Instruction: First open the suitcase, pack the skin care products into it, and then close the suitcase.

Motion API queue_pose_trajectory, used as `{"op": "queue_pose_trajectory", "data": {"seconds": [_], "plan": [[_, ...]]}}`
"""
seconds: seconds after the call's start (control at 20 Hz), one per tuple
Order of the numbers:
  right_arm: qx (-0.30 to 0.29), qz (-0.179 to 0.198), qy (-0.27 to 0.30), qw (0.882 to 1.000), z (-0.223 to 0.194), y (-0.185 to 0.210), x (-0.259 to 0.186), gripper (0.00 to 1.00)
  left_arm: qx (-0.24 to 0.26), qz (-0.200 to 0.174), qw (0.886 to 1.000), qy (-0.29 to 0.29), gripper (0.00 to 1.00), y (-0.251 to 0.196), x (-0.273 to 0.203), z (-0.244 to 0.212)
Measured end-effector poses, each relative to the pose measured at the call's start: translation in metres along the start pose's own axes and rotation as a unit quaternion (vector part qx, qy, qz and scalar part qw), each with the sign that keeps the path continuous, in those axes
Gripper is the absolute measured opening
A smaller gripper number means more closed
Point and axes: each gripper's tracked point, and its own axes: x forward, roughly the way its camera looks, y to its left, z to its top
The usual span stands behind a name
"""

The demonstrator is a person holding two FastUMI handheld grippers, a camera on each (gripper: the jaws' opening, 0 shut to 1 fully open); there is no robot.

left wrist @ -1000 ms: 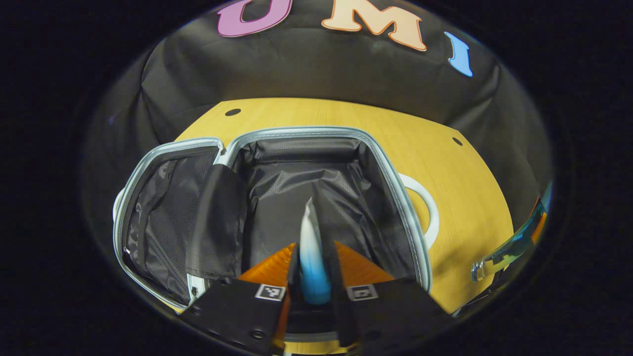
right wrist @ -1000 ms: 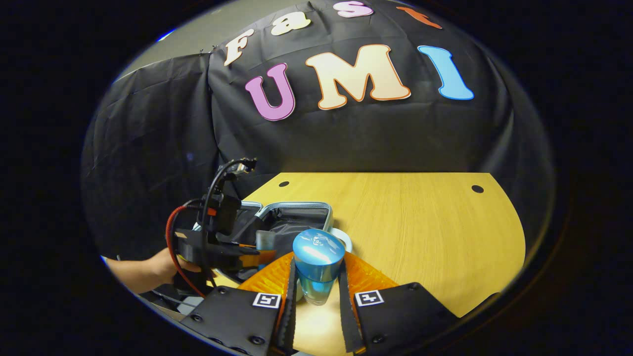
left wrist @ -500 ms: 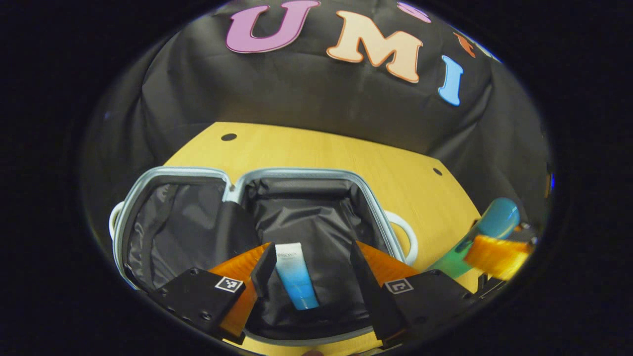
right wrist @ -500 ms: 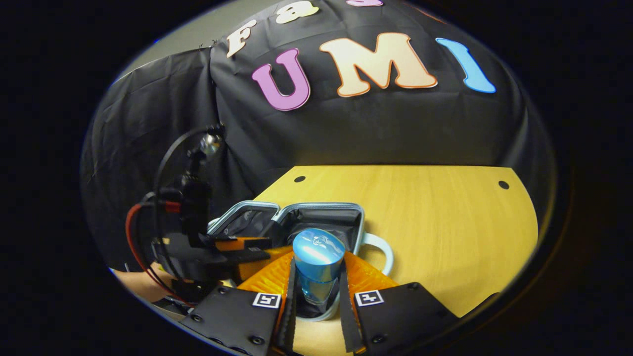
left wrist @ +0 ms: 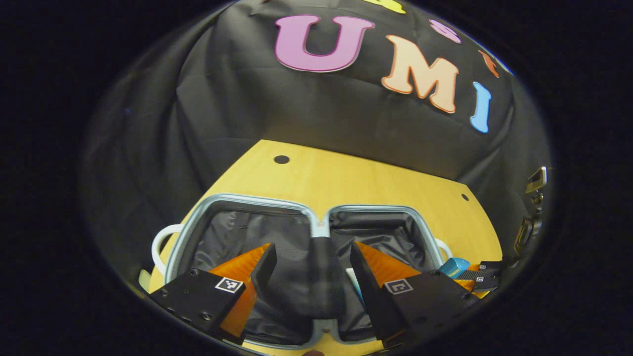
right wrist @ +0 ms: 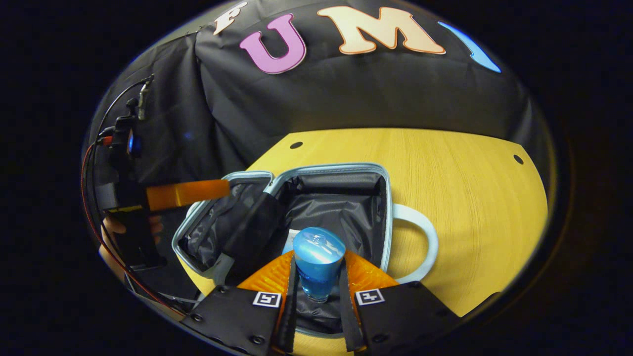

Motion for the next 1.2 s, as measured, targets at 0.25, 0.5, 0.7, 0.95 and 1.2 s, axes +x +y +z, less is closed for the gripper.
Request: {"op": "queue_pose_trajectory", "data": {"seconds": [0.25,0.5,0.7,0.95,1.2], "plan": [[0.041,-0.027,0.002,0.999,0.01,-0.008,0.012,0.39,-0.02,0.028,0.999,0.003,0.92,0.054,-0.006,0.0],[0.05,-0.055,-0.019,0.997,0.025,-0.014,0.019,0.51,-0.031,0.055,0.998,0.006,0.92,0.102,-0.01,0.0],[0.044,-0.056,-0.051,0.996,0.047,-0.006,0.014,0.97,-0.033,0.082,0.996,0.008,0.88,0.144,-0.008,0.003],[0.019,-0.064,-0.11,0.992,0.091,0.004,-0.004,0.98,-0.075,0.113,0.991,0.019,0.88,0.202,-0.007,-0.003],[0.009,-0.074,-0.143,0.987,0.12,0.007,-0.013,0.98,-0.124,0.137,0.982,0.028,0.88,0.254,-0.003,-0.013]]}}
